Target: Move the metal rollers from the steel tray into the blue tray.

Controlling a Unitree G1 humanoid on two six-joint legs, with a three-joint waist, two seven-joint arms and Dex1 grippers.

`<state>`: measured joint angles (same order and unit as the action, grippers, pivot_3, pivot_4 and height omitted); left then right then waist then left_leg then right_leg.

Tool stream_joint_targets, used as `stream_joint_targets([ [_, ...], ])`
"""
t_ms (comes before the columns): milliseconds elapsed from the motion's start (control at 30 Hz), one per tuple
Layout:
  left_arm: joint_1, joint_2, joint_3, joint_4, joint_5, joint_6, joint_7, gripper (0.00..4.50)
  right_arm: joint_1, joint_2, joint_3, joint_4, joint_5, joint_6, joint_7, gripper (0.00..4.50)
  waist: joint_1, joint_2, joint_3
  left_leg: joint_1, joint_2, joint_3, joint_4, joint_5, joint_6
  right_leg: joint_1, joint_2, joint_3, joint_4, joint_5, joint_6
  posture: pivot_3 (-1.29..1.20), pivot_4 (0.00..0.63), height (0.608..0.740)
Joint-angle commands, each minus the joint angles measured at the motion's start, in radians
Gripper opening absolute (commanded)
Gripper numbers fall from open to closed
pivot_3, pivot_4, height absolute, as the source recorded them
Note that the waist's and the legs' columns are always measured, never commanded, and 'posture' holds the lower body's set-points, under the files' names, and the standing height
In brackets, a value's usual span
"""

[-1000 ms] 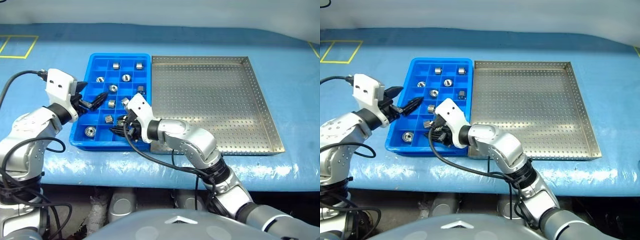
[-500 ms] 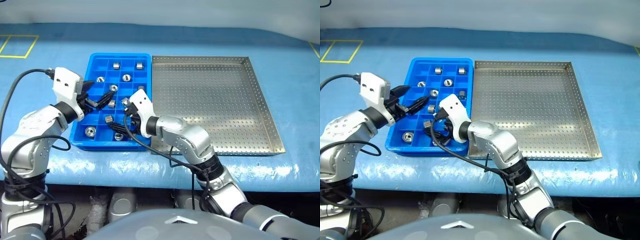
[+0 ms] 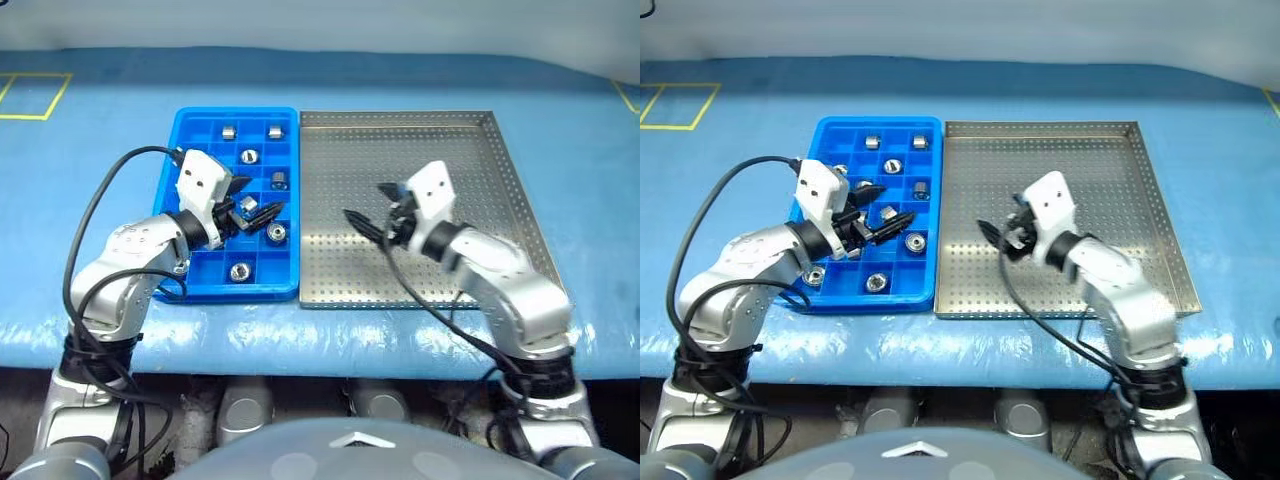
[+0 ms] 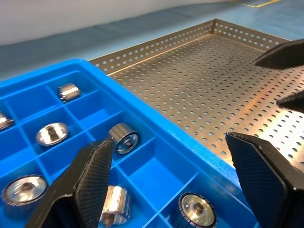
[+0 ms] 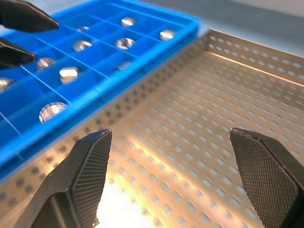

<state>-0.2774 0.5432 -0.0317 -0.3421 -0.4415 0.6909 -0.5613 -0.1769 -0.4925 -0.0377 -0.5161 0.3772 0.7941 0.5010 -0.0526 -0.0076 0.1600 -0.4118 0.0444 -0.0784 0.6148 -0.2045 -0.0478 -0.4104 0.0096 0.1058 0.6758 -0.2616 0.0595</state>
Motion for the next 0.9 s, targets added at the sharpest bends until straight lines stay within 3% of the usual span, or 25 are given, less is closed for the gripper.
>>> stream_joint_targets([
  [33, -0.040, -0.003, 0.001, 0.022, 0.022, -0.054, -0.023, 4.12, 0.032, -0.070, -0.075, -0.049, 0.031, -0.032, 0.057, 4.16, -0.014, 0.000, 0.000, 0.000, 0.000, 0.000, 0.000, 0.000, 0.000, 0.000, 0.000, 0.000, 0.000, 0.000, 0.000, -0.07, 0.150, 0.740],
  [267, -0.049, 0.002, 0.012, 0.047, 0.042, -0.089, -0.045, 4.12, 0.104, -0.089, -0.124, -0.051, 0.075, -0.107, 0.104, 4.16, -0.043, 0.000, 0.000, 0.000, 0.000, 0.001, 0.002, 0.000, 0.000, 0.000, 0.000, 0.002, 0.001, 0.000, 0.001, -0.10, 0.150, 0.740],
  [900, -0.008, -0.013, 0.005, 0.009, 0.054, -0.081, -0.028, 4.12, 0.067, -0.063, -0.075, 0.020, 0.040, -0.175, 0.058, 4.16, -0.036, 0.000, 0.000, 0.000, -0.001, 0.001, 0.006, 0.000, 0.000, 0.002, 0.000, 0.002, 0.001, 0.002, 0.004, -0.08, 0.150, 0.740],
])
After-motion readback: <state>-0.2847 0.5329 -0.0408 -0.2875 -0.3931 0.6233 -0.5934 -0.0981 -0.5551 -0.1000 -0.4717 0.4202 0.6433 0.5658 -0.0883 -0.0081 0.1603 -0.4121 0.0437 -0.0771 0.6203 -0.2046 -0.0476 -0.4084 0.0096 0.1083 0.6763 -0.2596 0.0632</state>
